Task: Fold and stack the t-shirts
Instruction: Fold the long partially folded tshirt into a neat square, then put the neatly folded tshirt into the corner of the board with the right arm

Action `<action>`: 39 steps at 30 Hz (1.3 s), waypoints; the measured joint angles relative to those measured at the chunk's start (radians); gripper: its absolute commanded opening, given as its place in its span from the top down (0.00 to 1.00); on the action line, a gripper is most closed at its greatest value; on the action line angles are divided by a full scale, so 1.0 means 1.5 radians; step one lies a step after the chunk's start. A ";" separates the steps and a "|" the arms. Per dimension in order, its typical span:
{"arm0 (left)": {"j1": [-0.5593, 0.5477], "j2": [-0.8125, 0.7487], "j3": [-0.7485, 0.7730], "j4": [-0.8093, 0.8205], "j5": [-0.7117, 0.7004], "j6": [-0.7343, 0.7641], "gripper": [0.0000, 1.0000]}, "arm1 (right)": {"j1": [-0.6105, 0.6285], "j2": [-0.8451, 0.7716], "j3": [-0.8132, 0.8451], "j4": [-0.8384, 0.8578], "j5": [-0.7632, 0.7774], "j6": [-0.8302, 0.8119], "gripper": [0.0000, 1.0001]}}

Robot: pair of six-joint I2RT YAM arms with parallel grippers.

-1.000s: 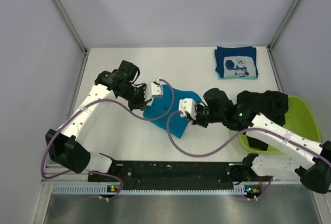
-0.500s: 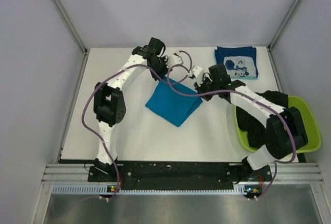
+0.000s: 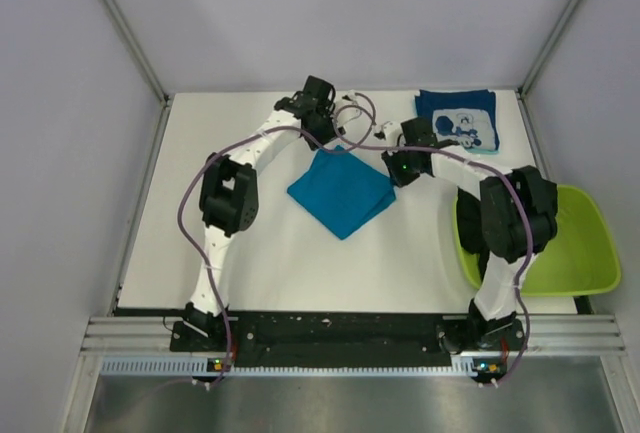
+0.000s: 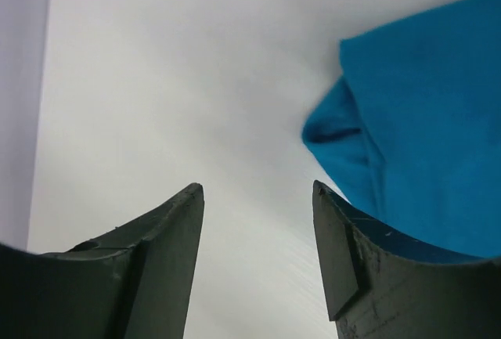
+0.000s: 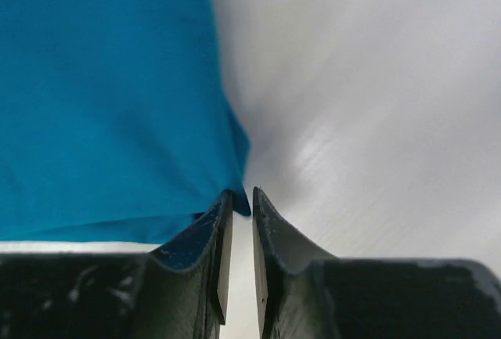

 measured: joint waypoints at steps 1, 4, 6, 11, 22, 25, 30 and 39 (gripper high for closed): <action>0.000 0.009 0.009 0.007 -0.017 -0.007 0.37 | -0.006 0.015 0.012 -0.002 0.011 0.019 0.75; 0.007 0.045 0.061 0.017 -0.051 -0.031 0.37 | -0.036 0.063 0.068 -0.026 0.058 0.095 0.62; 0.013 0.049 0.068 0.018 -0.051 -0.050 0.37 | -0.054 0.071 0.089 -0.040 0.079 0.146 0.57; 0.032 -0.012 -0.037 0.022 -0.002 -0.115 0.36 | -0.077 0.003 0.045 -0.051 0.084 0.279 0.39; 0.077 -0.127 -0.300 -0.004 0.174 -0.274 0.66 | -0.037 -0.101 -0.183 0.069 -0.066 0.526 0.34; 0.073 -0.134 -0.340 0.003 0.192 -0.296 0.76 | -0.038 -0.074 -0.196 0.131 -0.106 0.586 0.35; 0.072 -0.163 -0.391 0.019 0.228 -0.320 0.75 | -0.037 -0.004 -0.167 0.237 -0.170 0.657 0.43; 0.078 -0.233 -0.497 0.001 0.312 -0.343 0.56 | -0.036 0.104 -0.065 0.257 -0.205 0.666 0.94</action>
